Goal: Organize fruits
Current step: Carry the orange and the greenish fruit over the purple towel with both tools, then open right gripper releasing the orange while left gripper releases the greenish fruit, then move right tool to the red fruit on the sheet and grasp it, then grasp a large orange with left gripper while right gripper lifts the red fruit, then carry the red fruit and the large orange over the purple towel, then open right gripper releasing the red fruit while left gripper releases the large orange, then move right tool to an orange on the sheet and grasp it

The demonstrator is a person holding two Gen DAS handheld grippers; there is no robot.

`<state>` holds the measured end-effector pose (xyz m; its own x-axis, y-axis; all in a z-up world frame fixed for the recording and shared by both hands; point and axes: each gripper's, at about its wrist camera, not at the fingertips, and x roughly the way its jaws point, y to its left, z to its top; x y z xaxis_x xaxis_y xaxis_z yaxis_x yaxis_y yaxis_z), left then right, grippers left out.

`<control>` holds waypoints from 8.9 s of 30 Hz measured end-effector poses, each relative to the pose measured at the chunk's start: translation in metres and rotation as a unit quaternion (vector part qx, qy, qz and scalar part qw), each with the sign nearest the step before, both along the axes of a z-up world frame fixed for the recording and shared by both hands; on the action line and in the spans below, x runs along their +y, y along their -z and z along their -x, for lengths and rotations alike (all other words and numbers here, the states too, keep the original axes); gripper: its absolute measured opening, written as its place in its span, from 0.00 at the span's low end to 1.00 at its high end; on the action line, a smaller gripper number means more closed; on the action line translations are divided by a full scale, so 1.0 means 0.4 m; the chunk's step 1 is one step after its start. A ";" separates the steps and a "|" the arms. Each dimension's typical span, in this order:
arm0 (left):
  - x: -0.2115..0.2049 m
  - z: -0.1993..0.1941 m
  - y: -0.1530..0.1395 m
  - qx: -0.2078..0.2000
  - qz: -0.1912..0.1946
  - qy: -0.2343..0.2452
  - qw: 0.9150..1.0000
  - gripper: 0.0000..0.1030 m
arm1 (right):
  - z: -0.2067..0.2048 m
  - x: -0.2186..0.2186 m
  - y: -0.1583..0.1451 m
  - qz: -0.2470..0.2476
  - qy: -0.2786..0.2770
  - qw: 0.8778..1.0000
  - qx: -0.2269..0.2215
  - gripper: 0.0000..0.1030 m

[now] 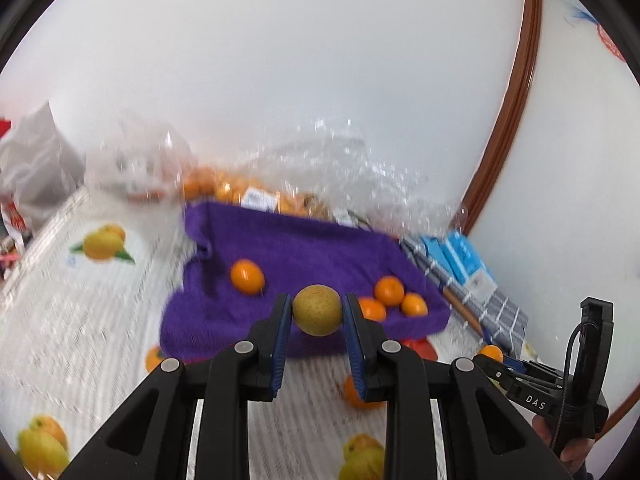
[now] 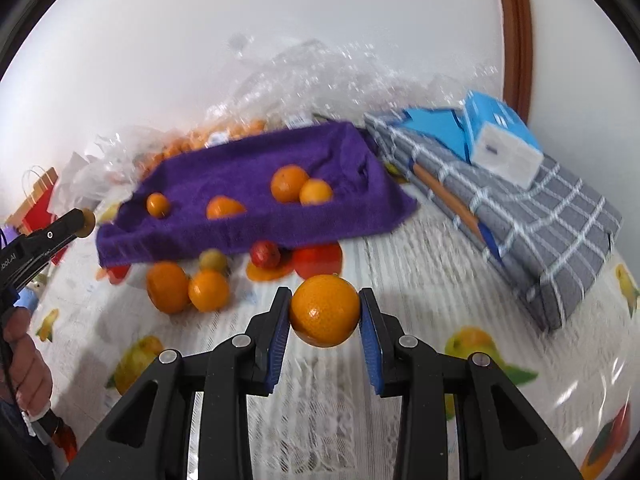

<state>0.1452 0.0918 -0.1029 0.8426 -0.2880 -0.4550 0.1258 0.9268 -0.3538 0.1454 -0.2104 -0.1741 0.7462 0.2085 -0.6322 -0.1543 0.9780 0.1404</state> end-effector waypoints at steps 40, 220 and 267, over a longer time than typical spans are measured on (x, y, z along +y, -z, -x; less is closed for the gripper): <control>0.034 -0.242 0.119 0.097 0.014 -0.041 0.994 0.24 | -0.298 0.103 -0.001 -0.055 -0.060 0.997 0.018 0.33; -0.075 -0.276 0.129 0.102 0.016 -0.016 0.995 0.39 | -0.397 0.038 0.007 -0.010 -0.021 1.000 -0.014 0.25; 0.068 -0.044 0.094 0.078 -0.001 -0.063 0.995 0.50 | -0.076 0.172 0.060 -0.008 -0.070 0.997 0.036 0.45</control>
